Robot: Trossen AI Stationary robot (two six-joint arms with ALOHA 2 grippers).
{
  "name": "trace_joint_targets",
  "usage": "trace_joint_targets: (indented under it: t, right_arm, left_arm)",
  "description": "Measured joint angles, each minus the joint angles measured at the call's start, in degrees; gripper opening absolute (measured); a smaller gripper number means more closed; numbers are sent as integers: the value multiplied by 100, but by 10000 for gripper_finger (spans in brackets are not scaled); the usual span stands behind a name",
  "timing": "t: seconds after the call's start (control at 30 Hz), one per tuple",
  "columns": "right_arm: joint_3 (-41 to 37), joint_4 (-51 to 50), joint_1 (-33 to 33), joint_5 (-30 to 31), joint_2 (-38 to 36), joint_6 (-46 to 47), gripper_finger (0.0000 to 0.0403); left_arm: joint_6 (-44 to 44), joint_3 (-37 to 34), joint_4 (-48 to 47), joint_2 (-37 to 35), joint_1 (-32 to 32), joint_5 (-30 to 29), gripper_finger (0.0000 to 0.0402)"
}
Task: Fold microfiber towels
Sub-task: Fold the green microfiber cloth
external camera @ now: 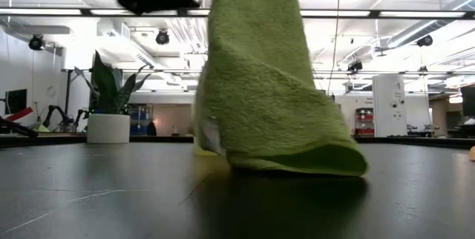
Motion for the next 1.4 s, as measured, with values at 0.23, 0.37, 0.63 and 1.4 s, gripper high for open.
trace_joint_targets:
  t: [0.23, 0.37, 0.63, 1.4]
  right_arm:
    - [0, -79, 73, 2, -2, 72, 8]
    - [0, -78, 84, 1, -4, 88, 8]
    - [0, -82, 84, 48, -4, 88, 8]
    - [0, 184, 82, 661, -180, 257, 8]
  left_arm:
    - [739, -17, 878, 2, 268, 264, 306]
    - [779, -27, 1384, 228, 490, 966, 306]
    - [974, 53, 2381, 961, 583, 2600, 306]
    - [337, 301, 2773, 2278, 586, 3166, 97]
